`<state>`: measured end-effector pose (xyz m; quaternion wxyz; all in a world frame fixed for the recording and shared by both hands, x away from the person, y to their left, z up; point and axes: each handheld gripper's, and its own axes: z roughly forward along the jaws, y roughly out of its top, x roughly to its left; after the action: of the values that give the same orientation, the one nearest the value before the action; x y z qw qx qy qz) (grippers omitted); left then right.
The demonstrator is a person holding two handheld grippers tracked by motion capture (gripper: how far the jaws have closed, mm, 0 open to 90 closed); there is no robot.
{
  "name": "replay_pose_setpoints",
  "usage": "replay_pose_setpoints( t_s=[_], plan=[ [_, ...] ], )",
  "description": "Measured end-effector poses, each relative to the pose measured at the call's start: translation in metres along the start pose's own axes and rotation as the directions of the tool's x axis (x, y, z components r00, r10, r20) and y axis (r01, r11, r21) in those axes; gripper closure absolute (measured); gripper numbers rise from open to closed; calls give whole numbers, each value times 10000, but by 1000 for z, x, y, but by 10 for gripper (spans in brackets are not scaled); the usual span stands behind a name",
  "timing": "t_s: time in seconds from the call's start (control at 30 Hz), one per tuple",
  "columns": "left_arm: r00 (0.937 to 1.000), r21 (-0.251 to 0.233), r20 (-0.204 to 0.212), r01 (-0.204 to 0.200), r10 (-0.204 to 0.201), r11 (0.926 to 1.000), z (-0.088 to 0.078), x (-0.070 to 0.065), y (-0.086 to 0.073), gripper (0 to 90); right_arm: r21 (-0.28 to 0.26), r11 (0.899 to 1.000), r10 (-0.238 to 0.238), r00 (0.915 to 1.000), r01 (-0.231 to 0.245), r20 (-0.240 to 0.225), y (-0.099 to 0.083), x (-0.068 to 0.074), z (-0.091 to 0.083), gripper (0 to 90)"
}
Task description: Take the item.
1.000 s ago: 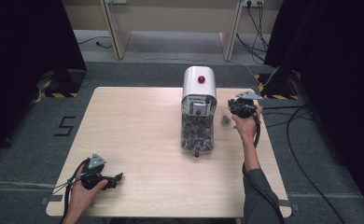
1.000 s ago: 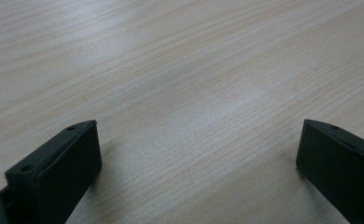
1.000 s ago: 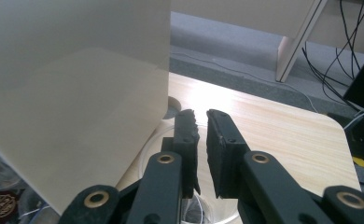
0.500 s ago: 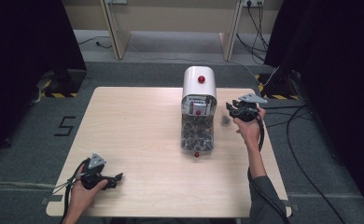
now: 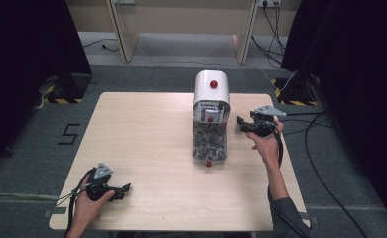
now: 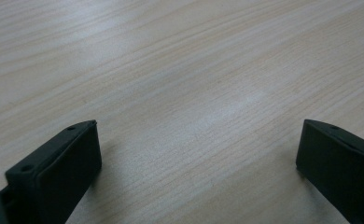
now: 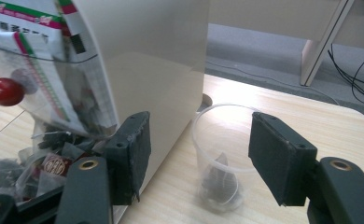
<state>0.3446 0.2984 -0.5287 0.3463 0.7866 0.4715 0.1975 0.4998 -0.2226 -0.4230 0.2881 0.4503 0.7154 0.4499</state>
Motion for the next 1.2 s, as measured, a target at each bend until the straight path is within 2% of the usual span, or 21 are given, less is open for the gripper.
replay_pose_setpoints(
  t_s=[0.3, 0.43, 0.6, 0.97, 1.2],
  plan=[
    [10000, -3, 2, -6, 6, 10000, 0, 0, 0, 0, 13, 9999, 144, 9999, -144, -65, -11, -1, -10, 389],
    [10000, -3, 1, -5, 5, 10000, 0, 0, 0, 0, -144, 9997, 209, 9998, -210, -80, -15, -2, -16, 387],
    [10000, -1, 2, -4, 4, 10000, 1, 0, 0, 0, -221, 9997, 61, 10000, -62, -50, -21, 2, -22, 386],
    [10000, -2, 1, -6, 6, 10000, 1, 0, 1, 0, -451, 9988, 166, 9997, -173, -160, -38, 10, -34, 364],
    [10000, -1, 4, -5, 5, 10000, 1, 0, 1, 0, -581, 9983, 71, 9998, -82, -184, -42, 14, -40, 357]
  ],
)
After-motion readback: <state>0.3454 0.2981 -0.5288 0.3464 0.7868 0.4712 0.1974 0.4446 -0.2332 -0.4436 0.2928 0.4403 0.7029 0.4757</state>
